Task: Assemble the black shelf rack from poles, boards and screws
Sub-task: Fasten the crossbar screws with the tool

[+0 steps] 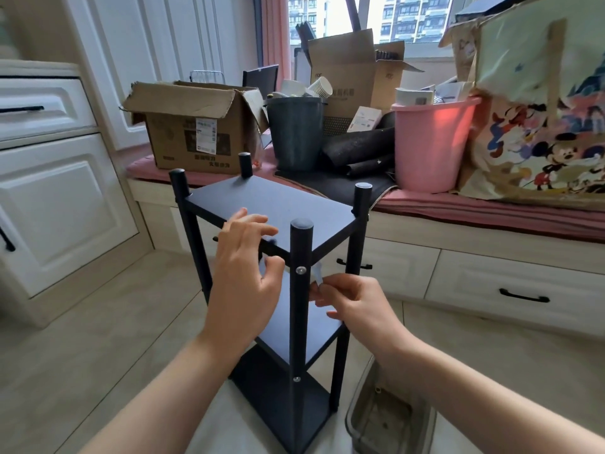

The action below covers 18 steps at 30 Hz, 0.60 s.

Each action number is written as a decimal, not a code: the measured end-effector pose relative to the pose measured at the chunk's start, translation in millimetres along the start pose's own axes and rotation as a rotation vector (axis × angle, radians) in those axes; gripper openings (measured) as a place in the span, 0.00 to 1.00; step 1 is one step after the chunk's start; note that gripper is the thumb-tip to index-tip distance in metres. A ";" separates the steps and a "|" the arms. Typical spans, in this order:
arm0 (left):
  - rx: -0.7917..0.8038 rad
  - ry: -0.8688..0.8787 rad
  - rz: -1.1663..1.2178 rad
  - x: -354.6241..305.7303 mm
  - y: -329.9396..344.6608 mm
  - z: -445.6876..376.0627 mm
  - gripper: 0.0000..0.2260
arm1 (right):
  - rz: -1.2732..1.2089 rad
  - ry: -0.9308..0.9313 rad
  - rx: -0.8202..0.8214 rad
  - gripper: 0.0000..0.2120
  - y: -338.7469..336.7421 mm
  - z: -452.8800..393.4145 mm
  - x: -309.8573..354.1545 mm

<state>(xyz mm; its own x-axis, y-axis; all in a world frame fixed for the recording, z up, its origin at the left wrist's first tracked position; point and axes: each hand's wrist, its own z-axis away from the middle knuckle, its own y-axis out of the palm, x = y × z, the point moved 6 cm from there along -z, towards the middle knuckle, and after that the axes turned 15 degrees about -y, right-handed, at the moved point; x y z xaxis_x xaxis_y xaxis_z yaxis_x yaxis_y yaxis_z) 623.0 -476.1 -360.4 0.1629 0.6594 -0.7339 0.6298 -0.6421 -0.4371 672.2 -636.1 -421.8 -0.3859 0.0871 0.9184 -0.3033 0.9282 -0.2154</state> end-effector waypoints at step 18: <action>0.113 0.113 -0.052 -2.9 5.0 13.8 0.20 | 0.315 -0.320 0.060 0.08 -13.9 -5.6 14.2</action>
<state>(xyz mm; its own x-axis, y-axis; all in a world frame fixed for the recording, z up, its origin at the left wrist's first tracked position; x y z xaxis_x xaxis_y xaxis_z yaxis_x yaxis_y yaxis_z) 615.2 -486.6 -367.6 0.2202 0.7286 -0.6485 0.5510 -0.6415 -0.5337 675.9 -645.7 -403.9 -0.7144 0.2368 0.6585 -0.1745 0.8510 -0.4953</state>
